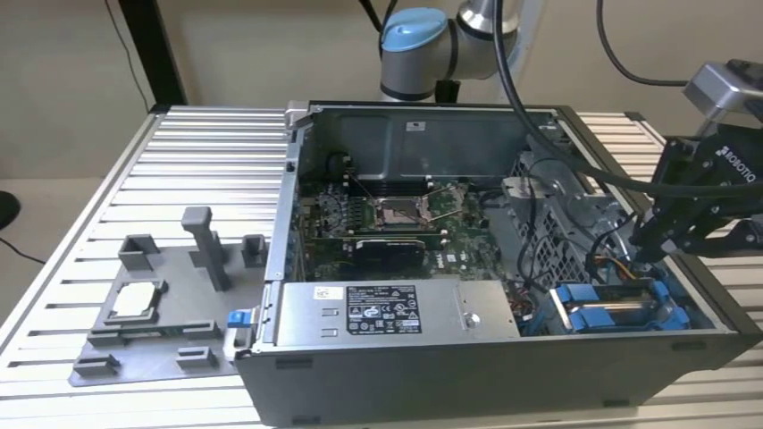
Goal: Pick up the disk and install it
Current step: 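Insert the first disk wire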
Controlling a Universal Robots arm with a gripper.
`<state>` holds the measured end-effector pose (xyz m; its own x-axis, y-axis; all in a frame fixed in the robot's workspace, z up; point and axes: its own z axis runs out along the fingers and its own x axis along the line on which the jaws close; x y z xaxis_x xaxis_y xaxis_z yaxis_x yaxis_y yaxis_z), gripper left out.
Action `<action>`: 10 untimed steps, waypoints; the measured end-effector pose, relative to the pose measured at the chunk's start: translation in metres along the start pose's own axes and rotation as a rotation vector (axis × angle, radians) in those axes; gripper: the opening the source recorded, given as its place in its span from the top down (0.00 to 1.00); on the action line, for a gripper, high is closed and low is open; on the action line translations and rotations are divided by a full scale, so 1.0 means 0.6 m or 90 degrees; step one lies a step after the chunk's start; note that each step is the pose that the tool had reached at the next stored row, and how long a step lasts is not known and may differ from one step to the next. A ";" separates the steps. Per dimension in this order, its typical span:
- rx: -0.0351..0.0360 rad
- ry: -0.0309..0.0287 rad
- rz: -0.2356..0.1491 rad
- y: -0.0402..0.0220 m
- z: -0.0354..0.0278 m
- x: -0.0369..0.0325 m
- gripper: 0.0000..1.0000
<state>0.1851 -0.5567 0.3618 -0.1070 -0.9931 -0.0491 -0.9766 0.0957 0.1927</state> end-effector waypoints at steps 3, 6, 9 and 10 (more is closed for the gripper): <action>0.0000 0.0000 0.000 0.000 0.000 -0.001 0.00; 0.0000 0.0000 0.000 -0.002 0.003 -0.002 0.00; 0.0000 0.0000 0.000 -0.003 0.006 -0.002 0.00; 0.0000 0.0001 0.000 -0.004 0.007 -0.002 0.00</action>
<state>0.1866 -0.5552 0.3574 -0.1070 -0.9931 -0.0490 -0.9766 0.0957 0.1927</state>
